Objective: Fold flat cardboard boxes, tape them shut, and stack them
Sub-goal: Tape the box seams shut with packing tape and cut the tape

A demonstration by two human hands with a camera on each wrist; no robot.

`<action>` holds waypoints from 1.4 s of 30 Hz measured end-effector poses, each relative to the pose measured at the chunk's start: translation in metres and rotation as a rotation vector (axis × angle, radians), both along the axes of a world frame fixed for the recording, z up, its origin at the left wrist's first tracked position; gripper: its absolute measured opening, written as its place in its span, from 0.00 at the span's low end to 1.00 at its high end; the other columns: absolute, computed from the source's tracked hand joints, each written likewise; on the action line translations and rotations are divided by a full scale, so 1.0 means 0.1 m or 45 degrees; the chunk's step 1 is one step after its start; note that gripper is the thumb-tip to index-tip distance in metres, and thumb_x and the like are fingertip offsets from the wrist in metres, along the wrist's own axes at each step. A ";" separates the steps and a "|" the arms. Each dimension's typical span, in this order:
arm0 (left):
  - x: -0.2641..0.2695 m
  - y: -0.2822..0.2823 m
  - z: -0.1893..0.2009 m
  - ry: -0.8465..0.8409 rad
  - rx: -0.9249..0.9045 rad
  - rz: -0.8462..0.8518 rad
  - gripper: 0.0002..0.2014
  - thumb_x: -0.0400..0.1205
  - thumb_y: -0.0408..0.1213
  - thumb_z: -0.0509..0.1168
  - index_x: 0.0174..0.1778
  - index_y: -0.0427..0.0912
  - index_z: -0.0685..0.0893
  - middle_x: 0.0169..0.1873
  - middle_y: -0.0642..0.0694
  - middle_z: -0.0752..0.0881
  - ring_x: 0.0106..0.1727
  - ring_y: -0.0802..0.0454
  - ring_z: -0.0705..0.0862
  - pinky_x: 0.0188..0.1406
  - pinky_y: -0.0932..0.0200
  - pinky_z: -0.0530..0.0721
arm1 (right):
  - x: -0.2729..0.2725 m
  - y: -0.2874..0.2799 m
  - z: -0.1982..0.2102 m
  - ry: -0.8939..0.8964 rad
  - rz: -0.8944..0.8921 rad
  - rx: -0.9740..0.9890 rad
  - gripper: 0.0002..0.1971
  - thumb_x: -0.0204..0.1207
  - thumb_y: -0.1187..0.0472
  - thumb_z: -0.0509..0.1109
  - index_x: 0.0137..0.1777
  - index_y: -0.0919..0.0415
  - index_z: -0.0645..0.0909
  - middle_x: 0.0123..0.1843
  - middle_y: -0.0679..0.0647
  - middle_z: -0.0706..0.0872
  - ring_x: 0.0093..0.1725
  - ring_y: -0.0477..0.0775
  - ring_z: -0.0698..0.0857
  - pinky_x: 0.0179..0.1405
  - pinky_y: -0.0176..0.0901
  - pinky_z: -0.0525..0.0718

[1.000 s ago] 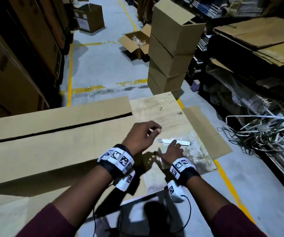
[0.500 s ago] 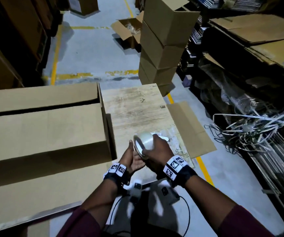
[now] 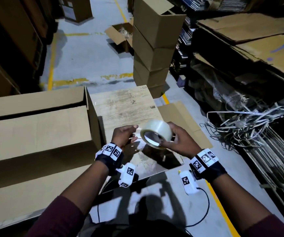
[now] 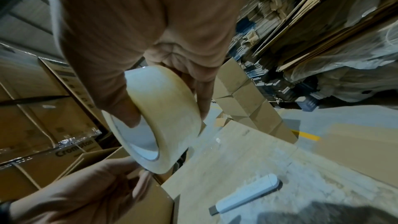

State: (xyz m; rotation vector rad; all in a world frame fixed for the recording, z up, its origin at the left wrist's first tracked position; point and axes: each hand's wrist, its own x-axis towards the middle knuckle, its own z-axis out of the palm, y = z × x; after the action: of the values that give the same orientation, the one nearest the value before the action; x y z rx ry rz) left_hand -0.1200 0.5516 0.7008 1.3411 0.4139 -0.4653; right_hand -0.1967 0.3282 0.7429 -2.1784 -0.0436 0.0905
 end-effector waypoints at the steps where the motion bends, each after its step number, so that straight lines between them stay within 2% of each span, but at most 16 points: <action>1: 0.02 0.01 0.07 -0.082 0.058 0.001 0.05 0.80 0.33 0.75 0.47 0.35 0.92 0.38 0.39 0.87 0.33 0.50 0.83 0.37 0.58 0.90 | 0.00 -0.03 0.05 -0.004 0.024 0.001 0.22 0.72 0.47 0.81 0.63 0.45 0.79 0.54 0.41 0.86 0.54 0.46 0.87 0.50 0.46 0.88; 3: 0.09 0.08 0.25 -0.271 0.195 0.031 0.05 0.81 0.34 0.74 0.48 0.38 0.92 0.40 0.43 0.89 0.32 0.54 0.88 0.45 0.54 0.91 | 0.00 -0.08 0.16 -0.011 0.058 0.030 0.22 0.72 0.55 0.83 0.62 0.45 0.78 0.53 0.39 0.86 0.54 0.43 0.87 0.49 0.43 0.86; 5: 0.22 0.25 0.46 -0.426 0.308 0.146 0.04 0.81 0.36 0.74 0.49 0.40 0.92 0.43 0.45 0.91 0.32 0.57 0.90 0.47 0.54 0.91 | 0.01 -0.10 0.31 -0.023 0.082 0.073 0.22 0.70 0.56 0.84 0.60 0.45 0.79 0.51 0.40 0.86 0.53 0.44 0.87 0.46 0.40 0.84; 8: 0.33 0.58 0.78 -0.616 0.406 0.240 0.05 0.80 0.35 0.75 0.49 0.39 0.92 0.48 0.37 0.91 0.34 0.58 0.89 0.41 0.57 0.90 | 0.08 -0.02 0.60 -0.002 0.202 0.113 0.20 0.70 0.53 0.84 0.60 0.48 0.82 0.51 0.44 0.89 0.52 0.45 0.89 0.43 0.36 0.84; 10: 0.29 0.80 0.95 -0.701 0.459 0.262 0.07 0.81 0.35 0.75 0.52 0.37 0.92 0.45 0.37 0.91 0.33 0.61 0.88 0.36 0.66 0.86 | 0.20 0.13 0.77 -0.005 0.279 0.121 0.20 0.71 0.59 0.84 0.60 0.48 0.82 0.50 0.44 0.89 0.51 0.44 0.90 0.42 0.33 0.83; 12: 0.24 1.07 1.09 -0.691 0.465 0.291 0.09 0.82 0.34 0.73 0.54 0.33 0.91 0.39 0.43 0.90 0.29 0.64 0.87 0.32 0.71 0.82 | 0.39 0.33 0.86 -0.054 0.326 0.115 0.21 0.71 0.65 0.82 0.61 0.48 0.81 0.51 0.44 0.88 0.52 0.45 0.89 0.44 0.36 0.83; 15: 0.23 1.64 1.23 -0.557 0.326 0.360 0.09 0.83 0.32 0.71 0.55 0.29 0.90 0.29 0.46 0.89 0.29 0.58 0.87 0.29 0.64 0.85 | 0.66 0.83 0.95 -0.108 0.412 0.099 0.22 0.70 0.60 0.81 0.62 0.46 0.80 0.53 0.44 0.87 0.56 0.48 0.88 0.51 0.41 0.86; 20: 0.29 2.91 1.34 -0.542 0.460 0.430 0.09 0.85 0.32 0.68 0.59 0.35 0.88 0.38 0.41 0.87 0.34 0.54 0.86 0.32 0.66 0.86 | 1.09 2.06 1.03 -0.234 0.535 -0.012 0.25 0.66 0.51 0.79 0.64 0.47 0.80 0.56 0.44 0.87 0.58 0.47 0.86 0.57 0.53 0.86; 23: 0.36 3.73 1.33 -0.522 0.556 0.536 0.09 0.86 0.32 0.67 0.59 0.36 0.88 0.36 0.44 0.88 0.38 0.50 0.86 0.31 0.65 0.85 | 1.36 2.86 1.09 -0.289 0.617 -0.040 0.26 0.69 0.54 0.81 0.67 0.51 0.80 0.58 0.46 0.87 0.58 0.49 0.85 0.55 0.47 0.84; 25: 0.39 4.28 1.31 -0.535 0.675 0.618 0.07 0.85 0.32 0.68 0.54 0.34 0.89 0.25 0.52 0.87 0.31 0.57 0.85 0.28 0.71 0.82 | 1.54 3.44 1.12 -0.330 0.655 -0.091 0.26 0.72 0.56 0.82 0.69 0.55 0.79 0.59 0.49 0.86 0.58 0.50 0.84 0.52 0.42 0.80; 27: 0.40 4.77 1.31 -0.541 0.817 0.663 0.04 0.84 0.32 0.70 0.45 0.37 0.89 0.18 0.57 0.84 0.22 0.67 0.81 0.24 0.76 0.76 | 1.68 4.01 1.13 -0.324 0.700 -0.135 0.26 0.73 0.55 0.81 0.69 0.56 0.78 0.61 0.53 0.86 0.58 0.52 0.83 0.54 0.44 0.79; 29: 0.39 5.19 1.24 -0.484 0.916 0.681 0.06 0.83 0.33 0.71 0.40 0.39 0.89 0.19 0.58 0.84 0.19 0.67 0.80 0.20 0.75 0.74 | 1.78 4.46 1.08 -0.288 0.780 -0.201 0.26 0.74 0.55 0.80 0.69 0.58 0.77 0.61 0.56 0.87 0.58 0.56 0.84 0.53 0.46 0.78; 31: 0.38 5.63 1.11 -0.382 0.992 0.658 0.06 0.82 0.34 0.72 0.40 0.37 0.90 0.23 0.55 0.87 0.20 0.64 0.82 0.23 0.71 0.78 | 1.84 4.88 0.99 -0.257 0.880 -0.297 0.25 0.75 0.57 0.79 0.69 0.62 0.76 0.61 0.60 0.86 0.59 0.59 0.83 0.51 0.46 0.76; 35: 0.35 6.23 0.81 -0.279 0.877 0.587 0.07 0.84 0.30 0.70 0.40 0.37 0.89 0.37 0.36 0.88 0.21 0.61 0.85 0.28 0.66 0.87 | 1.86 5.39 0.85 -0.225 0.976 -0.357 0.26 0.75 0.52 0.77 0.69 0.61 0.74 0.62 0.59 0.85 0.58 0.60 0.82 0.51 0.49 0.78; 39: 0.34 6.42 0.55 -0.252 0.607 0.594 0.06 0.84 0.27 0.69 0.41 0.31 0.88 0.26 0.39 0.81 0.21 0.57 0.81 0.32 0.62 0.90 | 1.88 5.61 0.81 -0.233 0.979 -0.381 0.26 0.77 0.55 0.77 0.72 0.60 0.73 0.63 0.58 0.85 0.56 0.57 0.81 0.49 0.47 0.76; 42: 0.32 6.45 0.34 -0.229 0.506 0.582 0.05 0.83 0.27 0.69 0.44 0.31 0.89 0.28 0.40 0.80 0.22 0.58 0.79 0.29 0.66 0.86 | 1.90 5.63 0.77 -0.214 1.013 -0.379 0.27 0.78 0.54 0.76 0.73 0.57 0.71 0.60 0.54 0.84 0.51 0.54 0.80 0.46 0.44 0.76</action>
State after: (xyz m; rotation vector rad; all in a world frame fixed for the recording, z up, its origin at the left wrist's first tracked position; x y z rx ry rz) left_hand -0.0879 1.1964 0.7347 1.5958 0.6658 0.1264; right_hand -0.0066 0.8916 0.8196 -2.3293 -1.0473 0.3816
